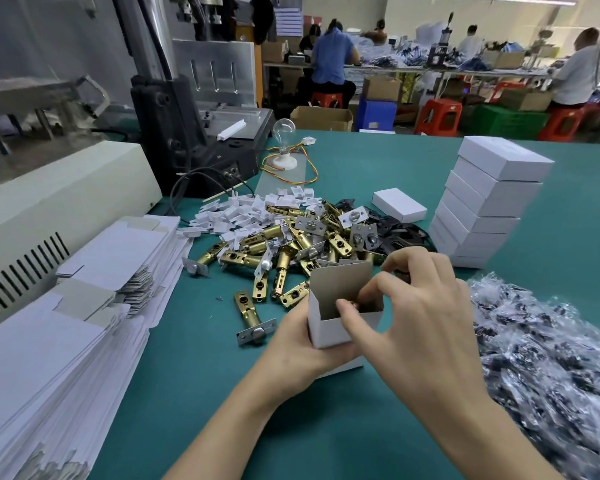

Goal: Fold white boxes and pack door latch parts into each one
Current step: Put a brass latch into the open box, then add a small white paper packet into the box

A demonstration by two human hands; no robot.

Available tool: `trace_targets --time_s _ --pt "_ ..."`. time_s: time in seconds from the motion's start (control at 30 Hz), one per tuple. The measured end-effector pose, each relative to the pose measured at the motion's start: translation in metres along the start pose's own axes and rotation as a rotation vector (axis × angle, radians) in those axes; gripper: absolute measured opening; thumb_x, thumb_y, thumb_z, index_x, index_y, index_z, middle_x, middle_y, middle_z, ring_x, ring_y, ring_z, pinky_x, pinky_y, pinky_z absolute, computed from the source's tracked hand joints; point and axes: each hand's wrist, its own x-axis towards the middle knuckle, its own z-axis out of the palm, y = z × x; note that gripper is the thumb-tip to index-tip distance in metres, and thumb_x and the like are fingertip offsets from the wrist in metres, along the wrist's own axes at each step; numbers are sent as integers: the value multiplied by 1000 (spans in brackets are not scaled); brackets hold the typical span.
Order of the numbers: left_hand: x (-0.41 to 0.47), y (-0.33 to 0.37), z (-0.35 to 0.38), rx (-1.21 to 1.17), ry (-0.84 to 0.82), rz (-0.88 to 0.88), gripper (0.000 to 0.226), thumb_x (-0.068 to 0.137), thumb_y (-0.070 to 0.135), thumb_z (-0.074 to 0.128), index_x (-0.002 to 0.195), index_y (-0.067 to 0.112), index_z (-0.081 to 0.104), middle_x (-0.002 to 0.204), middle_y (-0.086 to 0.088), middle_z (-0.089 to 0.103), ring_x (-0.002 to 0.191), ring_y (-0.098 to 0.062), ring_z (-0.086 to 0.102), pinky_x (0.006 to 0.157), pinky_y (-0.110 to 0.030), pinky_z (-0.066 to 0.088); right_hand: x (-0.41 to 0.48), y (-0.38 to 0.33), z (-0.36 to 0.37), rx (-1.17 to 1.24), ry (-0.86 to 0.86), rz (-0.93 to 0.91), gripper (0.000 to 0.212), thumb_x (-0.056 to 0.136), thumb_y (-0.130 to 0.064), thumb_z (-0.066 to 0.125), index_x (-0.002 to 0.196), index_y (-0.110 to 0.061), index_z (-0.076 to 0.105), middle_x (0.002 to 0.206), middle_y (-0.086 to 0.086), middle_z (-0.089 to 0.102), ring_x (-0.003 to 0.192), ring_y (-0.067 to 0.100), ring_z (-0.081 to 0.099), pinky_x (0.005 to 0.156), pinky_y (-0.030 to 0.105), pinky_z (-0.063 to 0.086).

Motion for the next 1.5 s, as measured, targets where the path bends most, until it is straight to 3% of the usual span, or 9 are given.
trace_targets --time_s 0.2,0.3,0.47,0.7,0.83,1.0,1.17,1.33,1.5 --pt "2 0 -5 7 -28 -38 52 85 0 82 129 23 65 118 -1 73 110 -15 68 88 -27 55 55 -1 -10 187 48 -46 17 88 -44 72 85 -27 72 90 -6 61 95 21 56 84 46 44" --pt "1 1 -6 36 -79 -74 48 87 1 81 119 35 70 111 12 72 102 -6 66 85 -22 53 110 0 4 183 -112 -32 18 93 -40 72 87 -24 76 88 -5 72 95 22 61 89 52 48" --pt "2 0 -11 64 -100 -103 39 90 8 80 114 36 71 107 14 71 98 -6 65 84 -25 53 194 -6 72 27 -448 -56 45 105 -45 49 85 -20 80 84 2 76 86 25 68 86 41 53" --pt "6 -1 -13 56 -117 -87 46 91 5 77 121 39 71 114 19 72 105 -3 67 87 -19 51 251 -15 172 -180 -770 -301 36 106 -25 50 138 -16 62 135 10 65 123 32 59 99 45 52" --pt "11 -1 -15 56 -130 -57 56 90 -1 76 126 42 71 121 20 73 117 -1 67 92 -16 50 264 -19 209 -234 -822 -340 35 106 -22 47 136 -9 61 130 14 65 122 37 58 91 40 50" --pt "13 -5 -15 -18 -139 -59 55 92 -7 73 136 26 68 130 10 72 125 -11 65 99 -22 49 264 -18 232 -179 -702 -288 22 100 -22 59 115 -17 75 117 6 73 108 34 65 88 41 54" --pt "13 -6 -15 16 -125 -70 52 91 -7 73 128 29 70 120 14 73 112 -5 67 93 -22 51 263 -23 219 -27 -507 -250 20 99 -16 59 112 -13 74 119 5 72 111 30 64 84 36 50" --pt "10 -4 -14 26 -79 -138 51 88 1 78 118 42 71 107 18 74 98 1 68 84 -16 52 251 -39 135 333 -268 -225 15 96 -20 67 103 -10 77 101 3 75 96 17 69 91 33 55" --pt "7 -3 -15 75 34 -201 42 80 21 86 113 40 70 110 9 77 103 -6 72 85 -21 56 181 -14 16 626 -309 -284 7 95 -14 72 101 -12 75 90 -5 75 81 8 73 79 21 59"
